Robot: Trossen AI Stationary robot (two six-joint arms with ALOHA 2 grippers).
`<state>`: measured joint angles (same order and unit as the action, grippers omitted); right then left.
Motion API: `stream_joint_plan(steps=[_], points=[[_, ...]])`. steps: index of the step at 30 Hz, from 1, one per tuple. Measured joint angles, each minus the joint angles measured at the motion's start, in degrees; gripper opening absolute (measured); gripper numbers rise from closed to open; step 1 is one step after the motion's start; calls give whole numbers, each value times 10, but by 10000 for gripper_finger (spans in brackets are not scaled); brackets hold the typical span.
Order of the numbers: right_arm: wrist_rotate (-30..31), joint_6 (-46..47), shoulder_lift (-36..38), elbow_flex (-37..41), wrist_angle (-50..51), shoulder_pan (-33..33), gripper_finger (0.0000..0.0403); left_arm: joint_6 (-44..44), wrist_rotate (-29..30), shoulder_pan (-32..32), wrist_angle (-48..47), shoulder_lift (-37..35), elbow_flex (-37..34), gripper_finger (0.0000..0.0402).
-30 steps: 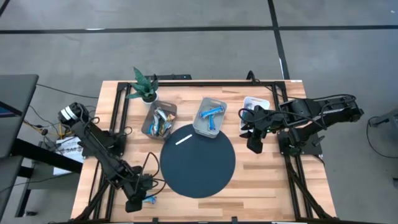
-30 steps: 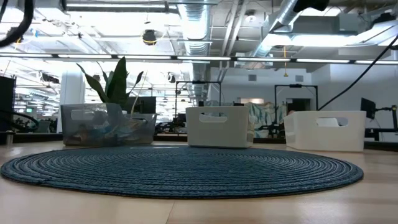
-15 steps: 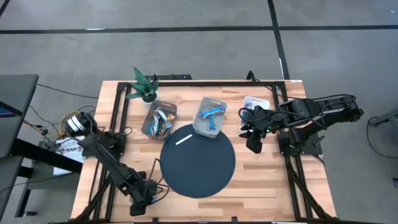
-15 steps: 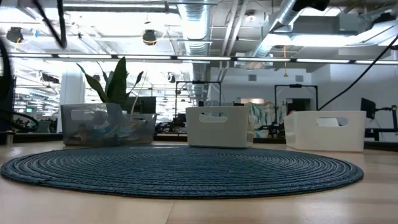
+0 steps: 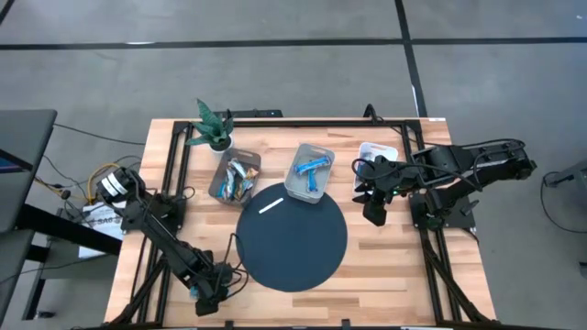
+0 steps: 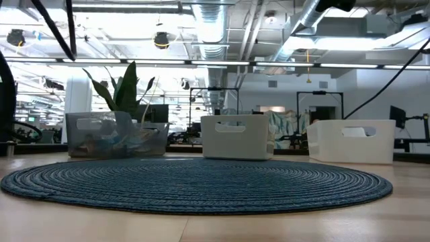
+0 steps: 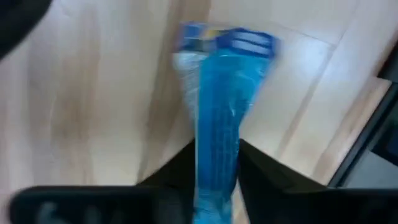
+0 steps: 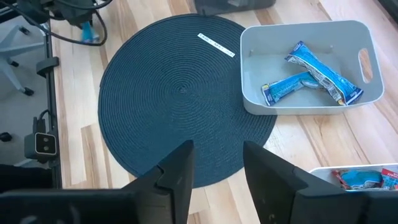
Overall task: Pick and place Granola Bars by type
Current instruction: Put the blue granola bar into the gray bin
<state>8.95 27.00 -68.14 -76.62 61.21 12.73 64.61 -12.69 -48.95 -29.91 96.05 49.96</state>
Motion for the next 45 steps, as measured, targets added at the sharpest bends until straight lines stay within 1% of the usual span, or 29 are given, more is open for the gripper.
stream_joint_plan(steps=[3, 5, 8, 10, 13, 16, 18, 20, 21, 22, 23, 26, 29, 33, 35, 37, 40, 42, 45], points=[[0, 0, 0, 0, 0, 0, 128, 2, -21, 2, 14, -5, -1, 37], [0, -1, 0, 0, 0, 0, 128, 2, -44, 6, 19, -9, 0, 17], [0, -3, 0, 0, 0, 0, 127, 7, -48, 18, 18, -17, 10, 24], [0, -3, 0, 0, 0, 0, 127, 11, -25, 27, 21, -36, 22, 35], [0, -4, 0, 0, -1, 0, 127, 24, 45, 53, 12, -70, 42, 34], [0, -5, 0, 0, -2, 0, 127, 27, 148, 91, 8, -116, 57, 17], [0, -5, 0, 0, -2, 0, 127, 23, 227, 120, 13, -150, 62, 13], [0, -17, 0, 0, -2, 0, 127, 5, 309, 152, 29, -178, 62, 13], [0, -20, 0, 0, -2, 0, 127, -12, 341, 171, 48, -190, 62, 17], [0, -21, 0, 0, -2, 0, 127, -36, 364, 190, 71, -202, 62, 21], [0, -22, 0, 0, -2, 0, 127, -60, 374, 211, 100, -210, 62, 24], [0, -28, 0, 0, 0, 0, 127, -120, 356, 281, 186, -219, 64, 25], [0, -31, 0, 0, 0, 0, 127, -127, 335, 355, 234, -219, 63, 13], [0, -31, 0, 0, 0, 0, 127, -127, 279, 455, 278, -210, 64, 11], [0, -32, 0, 0, 0, 0, 127, -128, 262, 490, 274, -208, 62, 17], [0, -35, 0, 0, 0, 0, 127, -138, 264, 520, 283, -201, 64, 22], [0, -35, 0, 0, 0, 0, 127, -163, 247, 557, 270, -189, 74, 18], [0, -35, 0, 0, 0, 0, 127, -185, 222, 573, 277, -166, 100, 10], [0, -35, 1, 0, -1, -1, 127, -221, 188, 591, 234, -124, 155, 10]])
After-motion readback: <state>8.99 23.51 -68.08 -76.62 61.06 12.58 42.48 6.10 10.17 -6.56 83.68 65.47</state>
